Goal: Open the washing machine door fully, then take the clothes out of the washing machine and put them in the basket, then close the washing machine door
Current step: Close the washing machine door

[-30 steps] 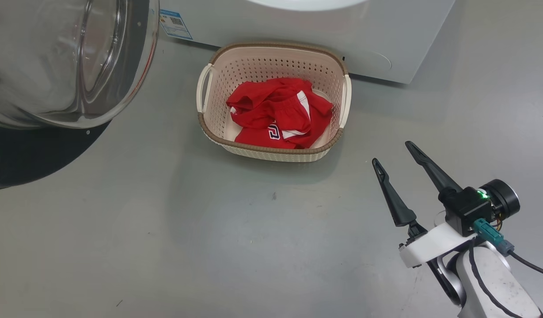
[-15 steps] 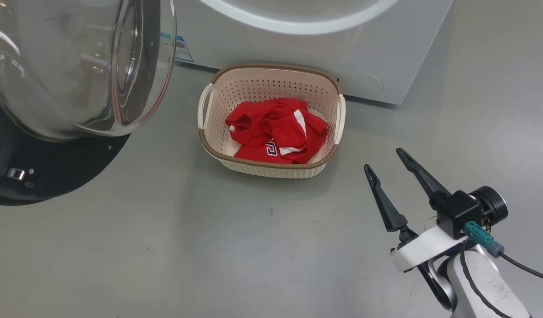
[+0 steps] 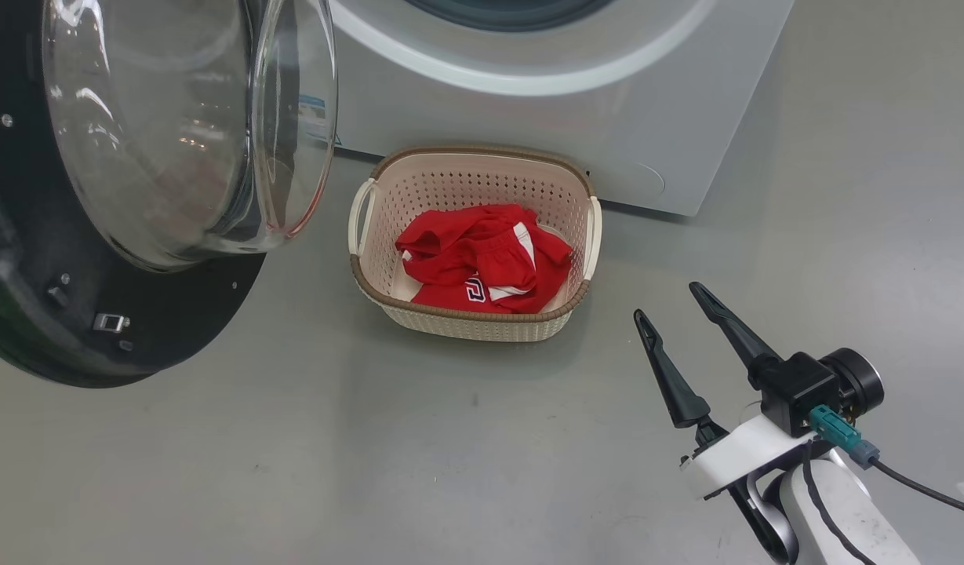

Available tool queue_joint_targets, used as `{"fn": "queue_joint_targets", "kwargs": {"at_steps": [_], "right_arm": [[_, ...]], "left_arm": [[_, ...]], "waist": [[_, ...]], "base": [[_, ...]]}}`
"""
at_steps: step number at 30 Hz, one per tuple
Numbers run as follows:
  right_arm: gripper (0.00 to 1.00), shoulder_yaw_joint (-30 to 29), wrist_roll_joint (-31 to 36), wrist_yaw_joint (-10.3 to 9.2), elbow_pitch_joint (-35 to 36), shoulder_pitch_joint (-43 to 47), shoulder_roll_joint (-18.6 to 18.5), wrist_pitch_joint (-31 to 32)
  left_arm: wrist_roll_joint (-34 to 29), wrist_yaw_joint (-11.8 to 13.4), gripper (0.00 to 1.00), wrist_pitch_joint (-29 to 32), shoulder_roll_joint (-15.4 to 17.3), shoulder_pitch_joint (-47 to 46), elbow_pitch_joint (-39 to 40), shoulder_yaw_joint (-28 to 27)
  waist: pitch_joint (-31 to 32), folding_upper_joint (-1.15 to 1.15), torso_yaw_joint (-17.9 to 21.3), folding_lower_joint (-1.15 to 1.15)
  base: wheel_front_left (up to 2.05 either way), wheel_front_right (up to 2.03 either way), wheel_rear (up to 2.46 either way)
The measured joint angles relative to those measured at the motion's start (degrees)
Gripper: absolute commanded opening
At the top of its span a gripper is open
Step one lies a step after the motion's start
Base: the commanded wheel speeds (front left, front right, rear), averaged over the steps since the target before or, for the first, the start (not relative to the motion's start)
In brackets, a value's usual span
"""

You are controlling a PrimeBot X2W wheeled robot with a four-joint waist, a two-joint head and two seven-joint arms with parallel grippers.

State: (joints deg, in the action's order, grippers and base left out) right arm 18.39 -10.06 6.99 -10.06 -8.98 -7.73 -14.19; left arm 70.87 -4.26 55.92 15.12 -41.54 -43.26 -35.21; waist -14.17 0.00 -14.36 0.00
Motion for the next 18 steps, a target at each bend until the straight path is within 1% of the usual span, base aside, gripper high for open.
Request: {"fn": "queue_joint_targets", "kwargs": {"at_steps": [6,13,18], "right_arm": [[1.00,0.01,0.00,0.00,0.05,0.10,0.23,0.00],[1.00,-0.15,0.00,0.00,0.31,0.10,0.48,-0.01],[1.00,-0.56,-0.01,-0.01,0.52,0.12,0.52,-0.03]], "left_arm": [[2.34,-0.82,0.00,3.75,-2.31,1.31,2.70,0.65],[3.91,-1.44,0.00,7.43,-5.95,3.26,6.64,1.96],[5.34,-1.58,0.00,8.80,-7.86,4.79,9.01,2.50]], "waist": [[0.62,0.00,0.20,0.00],[1.02,0.00,0.30,0.00],[1.12,0.00,0.49,0.00]], "base": [[0.00,0.00,0.00],[0.00,0.00,0.00],[0.00,0.00,0.00]]}}
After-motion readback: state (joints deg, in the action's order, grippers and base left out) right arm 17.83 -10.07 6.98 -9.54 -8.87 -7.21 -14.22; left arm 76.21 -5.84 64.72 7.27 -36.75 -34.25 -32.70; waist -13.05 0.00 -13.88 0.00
